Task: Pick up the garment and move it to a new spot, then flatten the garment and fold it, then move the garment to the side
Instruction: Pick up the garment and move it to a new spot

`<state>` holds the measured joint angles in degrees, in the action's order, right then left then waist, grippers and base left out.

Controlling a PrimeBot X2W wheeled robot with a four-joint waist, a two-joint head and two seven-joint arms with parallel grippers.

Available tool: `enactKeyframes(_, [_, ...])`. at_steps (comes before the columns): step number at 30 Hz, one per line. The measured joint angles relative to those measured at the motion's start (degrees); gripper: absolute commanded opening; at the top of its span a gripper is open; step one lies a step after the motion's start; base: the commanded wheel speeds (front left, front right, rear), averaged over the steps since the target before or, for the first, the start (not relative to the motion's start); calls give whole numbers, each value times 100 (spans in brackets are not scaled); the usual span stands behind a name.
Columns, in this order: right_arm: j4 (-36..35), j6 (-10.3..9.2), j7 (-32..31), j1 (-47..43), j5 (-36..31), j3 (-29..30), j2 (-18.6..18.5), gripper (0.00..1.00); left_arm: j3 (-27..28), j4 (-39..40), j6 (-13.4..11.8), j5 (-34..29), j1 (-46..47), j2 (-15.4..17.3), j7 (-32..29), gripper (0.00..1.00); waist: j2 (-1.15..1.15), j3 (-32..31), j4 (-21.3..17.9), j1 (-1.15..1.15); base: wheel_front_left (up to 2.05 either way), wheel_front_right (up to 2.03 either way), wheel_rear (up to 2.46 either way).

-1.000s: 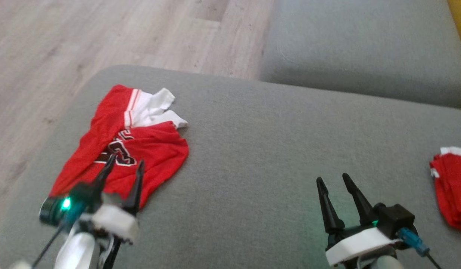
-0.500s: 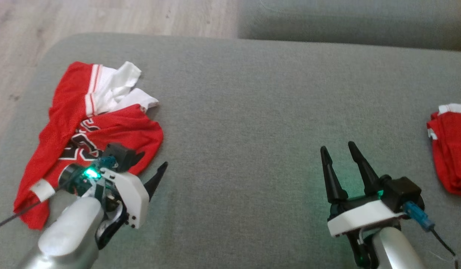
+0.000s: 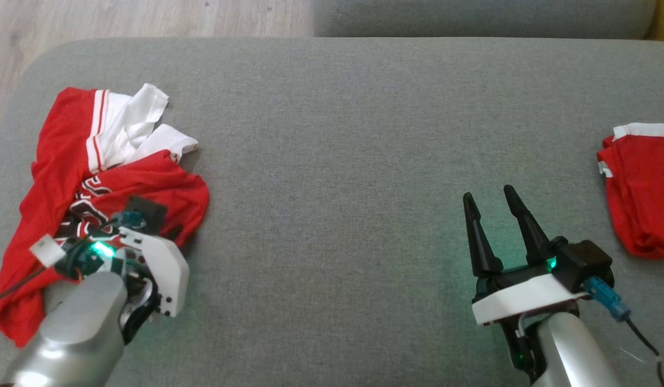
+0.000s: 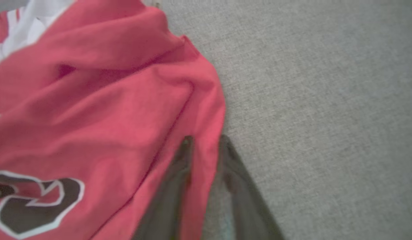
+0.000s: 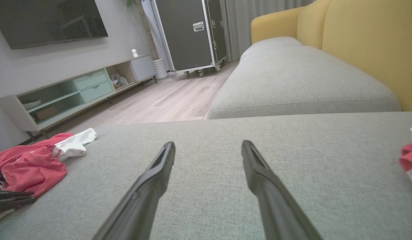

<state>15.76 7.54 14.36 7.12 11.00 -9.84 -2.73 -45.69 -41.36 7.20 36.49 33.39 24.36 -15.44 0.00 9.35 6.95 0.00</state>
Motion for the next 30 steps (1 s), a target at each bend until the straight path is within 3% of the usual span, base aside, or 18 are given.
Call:
enactKeyframes(1, [0,0,0,6,0,0,0,100,5,-88,-20,0,36,-15,40,0,0,-3,-11,0,0,0,0])
enactKeyframes(6, [4,0,0,45,0,2,0,100,109,-397,-82,0,51,-40,461,0,0,-77,-64,0,0,0,0])
enactKeyframes(10, [14,0,0,44,2,-8,0,100,232,-461,-175,0,51,-73,1159,0,0,-230,-153,0,0,0,0])
enactKeyframes(18, [24,0,0,32,68,-19,0,100,627,256,-269,120,48,-171,2583,0,0,-528,-388,-1,0,0,0])
enactKeyframes(25, [36,0,0,25,160,-90,0,100,701,1337,-390,-26,132,-207,2864,0,0,-627,-674,-1,0,0,0])
enactKeyframes(30, [-23,0,0,41,258,-194,-2,100,784,1881,-455,43,478,-301,2707,0,0,-558,-929,-1,0,0,0])
